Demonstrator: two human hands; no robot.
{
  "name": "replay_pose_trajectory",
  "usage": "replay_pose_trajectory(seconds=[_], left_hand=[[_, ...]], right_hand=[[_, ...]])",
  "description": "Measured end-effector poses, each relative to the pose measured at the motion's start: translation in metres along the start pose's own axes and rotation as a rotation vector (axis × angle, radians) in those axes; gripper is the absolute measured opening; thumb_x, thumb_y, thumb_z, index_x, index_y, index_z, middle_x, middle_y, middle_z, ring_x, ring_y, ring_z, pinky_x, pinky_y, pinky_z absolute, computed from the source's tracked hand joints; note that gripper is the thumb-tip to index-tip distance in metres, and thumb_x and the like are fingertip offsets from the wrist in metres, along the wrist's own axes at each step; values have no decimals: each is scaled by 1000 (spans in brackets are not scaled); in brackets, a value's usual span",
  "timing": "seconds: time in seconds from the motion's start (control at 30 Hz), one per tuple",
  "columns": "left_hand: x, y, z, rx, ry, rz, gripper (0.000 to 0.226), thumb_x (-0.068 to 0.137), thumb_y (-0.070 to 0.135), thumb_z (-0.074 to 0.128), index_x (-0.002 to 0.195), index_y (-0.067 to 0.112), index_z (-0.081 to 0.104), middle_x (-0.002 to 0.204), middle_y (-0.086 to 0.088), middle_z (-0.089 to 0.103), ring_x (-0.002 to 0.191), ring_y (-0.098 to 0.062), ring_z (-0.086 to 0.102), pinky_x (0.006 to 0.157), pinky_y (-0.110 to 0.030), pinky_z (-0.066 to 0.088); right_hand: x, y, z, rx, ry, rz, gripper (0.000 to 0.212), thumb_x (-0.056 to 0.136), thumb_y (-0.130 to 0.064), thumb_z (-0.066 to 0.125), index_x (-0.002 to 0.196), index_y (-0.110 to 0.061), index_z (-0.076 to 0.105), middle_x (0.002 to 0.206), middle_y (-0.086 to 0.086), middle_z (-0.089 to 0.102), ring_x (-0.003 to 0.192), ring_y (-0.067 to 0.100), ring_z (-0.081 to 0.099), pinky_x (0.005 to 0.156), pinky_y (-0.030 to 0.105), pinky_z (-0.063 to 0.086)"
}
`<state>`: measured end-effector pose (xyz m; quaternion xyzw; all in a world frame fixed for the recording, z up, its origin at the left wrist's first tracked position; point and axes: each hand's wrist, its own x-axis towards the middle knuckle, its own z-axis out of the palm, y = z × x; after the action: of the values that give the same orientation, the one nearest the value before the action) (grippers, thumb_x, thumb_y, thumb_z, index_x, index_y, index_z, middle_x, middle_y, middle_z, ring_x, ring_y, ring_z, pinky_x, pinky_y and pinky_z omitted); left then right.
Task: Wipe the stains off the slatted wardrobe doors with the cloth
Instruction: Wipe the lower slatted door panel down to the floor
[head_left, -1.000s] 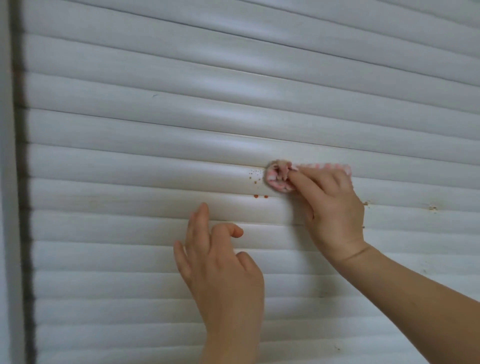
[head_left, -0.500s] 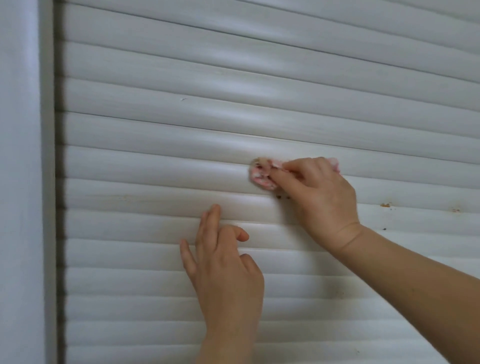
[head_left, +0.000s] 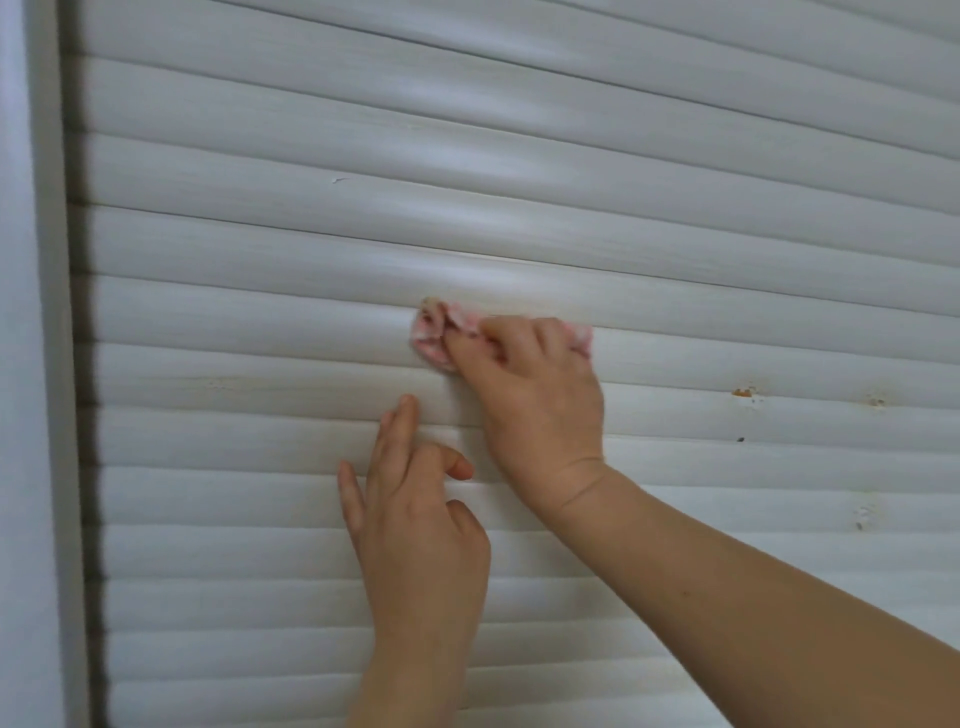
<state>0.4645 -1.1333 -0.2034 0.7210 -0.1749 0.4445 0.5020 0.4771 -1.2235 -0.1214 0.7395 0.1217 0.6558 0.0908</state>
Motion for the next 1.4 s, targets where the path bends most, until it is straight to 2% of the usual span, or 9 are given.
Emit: replay_pose_trajectory(seconds=[0.2,0.4,0.5,0.57,0.8,1.0,1.13,1.3,1.4], left_hand=[[0,-1,-3,-9,-25,4,39,58,-7,39,76,28,46,144,-3,43,132,-14,35,112,-47,8],[-1,0,-8,12,-107,-28,45,65,-19,49,76,24,49,141,17,26,138,-11,28,115,-39,-1],[1,0,-10,27,-131,-34,45,64,-18,51,75,25,48,147,11,29,140,-11,26,115,-42,-2],[0,1,-10,52,-140,-47,43,64,-17,52,74,25,49,150,6,31,141,-11,24,114,-43,-2],[-1,5,-6,66,-97,-46,41,62,-18,52,76,21,54,148,-2,37,138,-18,31,113,-45,2],[-4,11,0,70,-124,-47,41,62,-19,53,73,21,54,149,-5,34,140,-21,27,113,-46,3],[-2,11,-4,83,-132,-48,41,61,-16,56,70,24,51,148,-3,37,138,-21,32,113,-47,3],[-2,8,-6,110,-160,-36,40,57,-13,59,69,24,51,148,-2,37,136,-22,35,112,-49,2],[0,7,-6,122,-152,-32,41,57,-13,60,70,25,52,148,-2,38,135,-22,37,112,-51,3]], right_hand=[[-24,26,-11,-90,-7,-198,34,85,-15,44,101,-23,73,93,1,68,87,24,46,62,34,41],[-63,82,-32,-167,-60,2,30,84,-18,47,101,-16,72,106,2,48,89,30,43,67,41,49],[-72,67,-28,-150,17,239,38,79,-13,44,106,-18,71,108,5,51,94,32,46,80,48,48],[-69,41,-20,-140,16,270,44,76,-12,42,109,-20,70,110,6,56,97,32,45,85,46,43],[-54,26,-19,-108,-91,27,41,73,-11,50,108,-19,70,113,7,65,98,29,44,80,39,35],[-61,67,-40,-119,-120,119,33,77,-13,48,101,-16,69,99,8,64,88,31,48,72,43,50],[-58,71,-46,-42,-119,205,34,78,-14,43,99,-13,70,95,13,59,84,25,38,54,31,41],[-36,39,-32,-43,-147,120,37,76,-15,42,100,-15,70,89,9,60,80,23,36,51,24,30],[-28,21,-24,-58,-127,48,39,72,-12,41,96,-17,72,86,4,62,77,23,42,51,24,32]])
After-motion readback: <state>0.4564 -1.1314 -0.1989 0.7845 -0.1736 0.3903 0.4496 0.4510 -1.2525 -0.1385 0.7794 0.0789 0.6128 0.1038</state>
